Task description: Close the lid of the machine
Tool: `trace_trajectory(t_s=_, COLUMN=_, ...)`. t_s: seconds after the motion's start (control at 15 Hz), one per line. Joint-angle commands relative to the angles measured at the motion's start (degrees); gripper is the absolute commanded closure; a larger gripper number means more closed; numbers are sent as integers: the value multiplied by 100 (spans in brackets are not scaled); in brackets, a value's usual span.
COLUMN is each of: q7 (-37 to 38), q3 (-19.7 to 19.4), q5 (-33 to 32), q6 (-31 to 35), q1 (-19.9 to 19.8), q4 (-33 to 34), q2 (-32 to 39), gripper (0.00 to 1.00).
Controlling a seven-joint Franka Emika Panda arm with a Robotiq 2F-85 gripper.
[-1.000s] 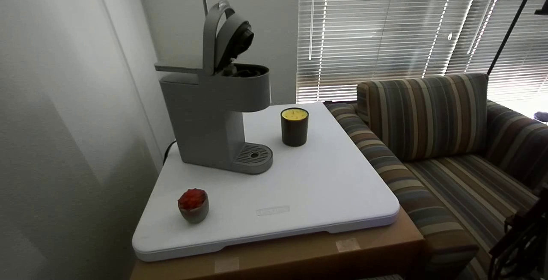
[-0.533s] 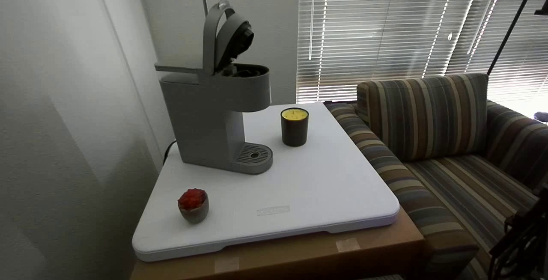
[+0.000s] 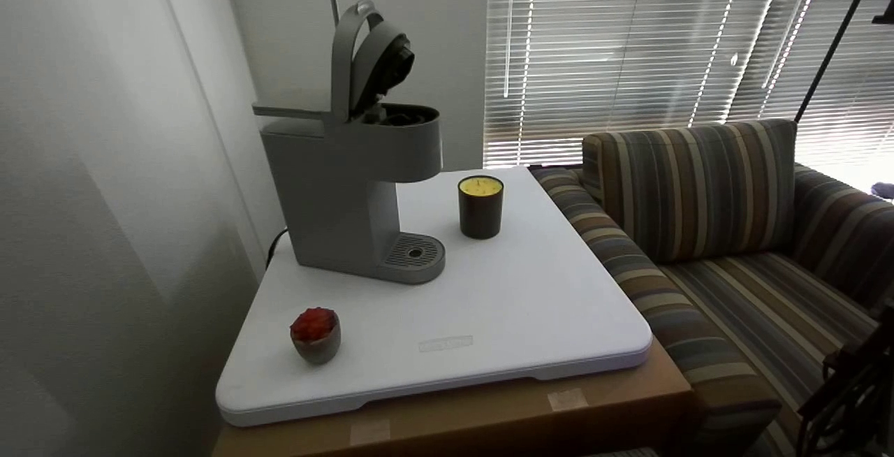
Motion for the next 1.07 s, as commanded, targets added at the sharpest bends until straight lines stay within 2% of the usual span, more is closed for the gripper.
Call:
trace_trajectory(t_s=0.0, q7=-33, q3=-35, q5=35, q6=-428, q1=136, q4=885, q2=615, gripper=29)
trace_trajectory(t_s=0.4, q7=286, q3=-73, q5=12, q6=-332, q1=409, q4=1600, q2=1243, gripper=72)
trace_trajectory(t_s=0.67, q7=843, q3=-90, q5=-68, q6=-5, q1=475, q4=1801, q2=1502, gripper=97)
trace_trajectory(t_s=0.73, q7=977, q3=-96, q5=-80, q6=64, q1=479, q4=1848, q2=1562, gripper=100)
trace_trajectory(t_s=1.0, q7=1432, q3=-105, q5=-132, q6=280, q1=482, q4=2009, q2=1760, gripper=100)
